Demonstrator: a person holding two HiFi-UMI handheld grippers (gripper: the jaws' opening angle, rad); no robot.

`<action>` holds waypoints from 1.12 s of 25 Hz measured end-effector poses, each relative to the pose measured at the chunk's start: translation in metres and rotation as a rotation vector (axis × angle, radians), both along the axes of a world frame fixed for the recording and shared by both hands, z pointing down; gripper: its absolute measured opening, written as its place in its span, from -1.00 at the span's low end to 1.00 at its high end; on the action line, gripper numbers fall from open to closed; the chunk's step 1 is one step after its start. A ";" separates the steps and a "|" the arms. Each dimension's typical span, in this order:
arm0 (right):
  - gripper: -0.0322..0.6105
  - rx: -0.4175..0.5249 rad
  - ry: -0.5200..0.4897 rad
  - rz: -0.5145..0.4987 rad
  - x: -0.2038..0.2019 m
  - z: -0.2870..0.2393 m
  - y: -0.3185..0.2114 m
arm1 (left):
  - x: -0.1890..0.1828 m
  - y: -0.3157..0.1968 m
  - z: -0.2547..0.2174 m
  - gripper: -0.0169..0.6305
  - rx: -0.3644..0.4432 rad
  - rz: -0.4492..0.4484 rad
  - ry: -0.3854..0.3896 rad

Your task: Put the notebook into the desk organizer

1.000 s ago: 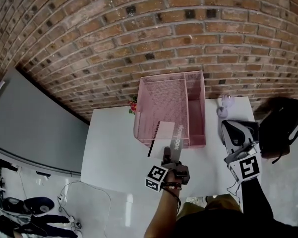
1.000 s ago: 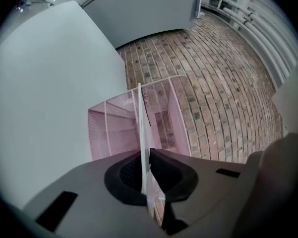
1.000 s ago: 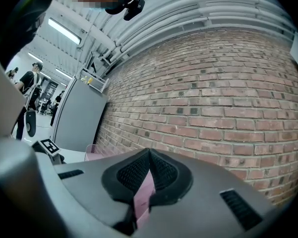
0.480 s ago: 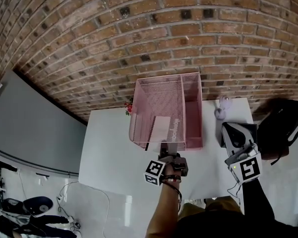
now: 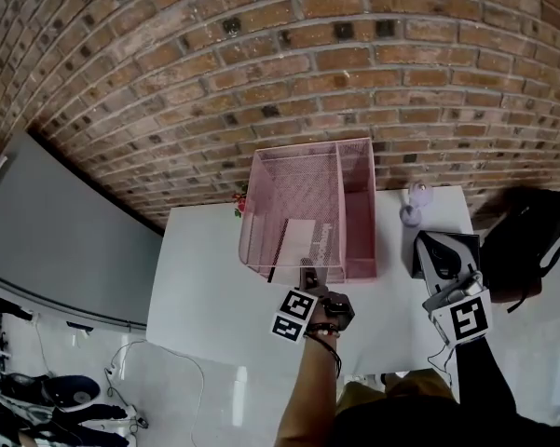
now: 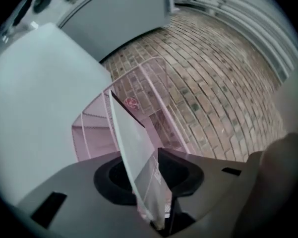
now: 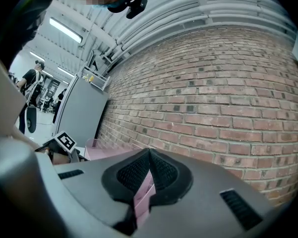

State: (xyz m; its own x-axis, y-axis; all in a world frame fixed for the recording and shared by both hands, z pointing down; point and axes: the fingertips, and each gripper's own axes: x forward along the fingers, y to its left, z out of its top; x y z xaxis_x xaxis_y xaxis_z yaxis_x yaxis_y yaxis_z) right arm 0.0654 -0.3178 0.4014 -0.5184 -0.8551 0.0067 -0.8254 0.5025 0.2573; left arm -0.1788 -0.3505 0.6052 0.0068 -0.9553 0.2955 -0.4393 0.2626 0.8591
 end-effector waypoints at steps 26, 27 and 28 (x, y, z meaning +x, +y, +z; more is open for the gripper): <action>-0.84 0.003 -0.055 -0.088 -0.020 -0.004 0.030 | 0.067 0.060 0.022 0.08 -0.121 0.536 -0.347; -0.83 0.003 -0.057 -0.092 -0.022 -0.003 0.031 | 0.067 0.064 0.021 0.08 -0.117 0.548 -0.364; -0.84 0.003 -0.059 -0.096 -0.024 -0.003 0.032 | 0.066 0.068 0.021 0.08 -0.113 0.554 -0.379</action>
State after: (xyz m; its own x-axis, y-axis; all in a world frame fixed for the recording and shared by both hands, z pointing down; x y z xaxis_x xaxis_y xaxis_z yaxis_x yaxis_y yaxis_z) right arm 0.0414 -0.2854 0.3985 -0.5975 -0.8014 -0.0286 -0.7872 0.5795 0.2110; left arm -0.1127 -0.2827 0.6264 0.3624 -0.8038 0.4718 -0.8002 -0.0088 0.5996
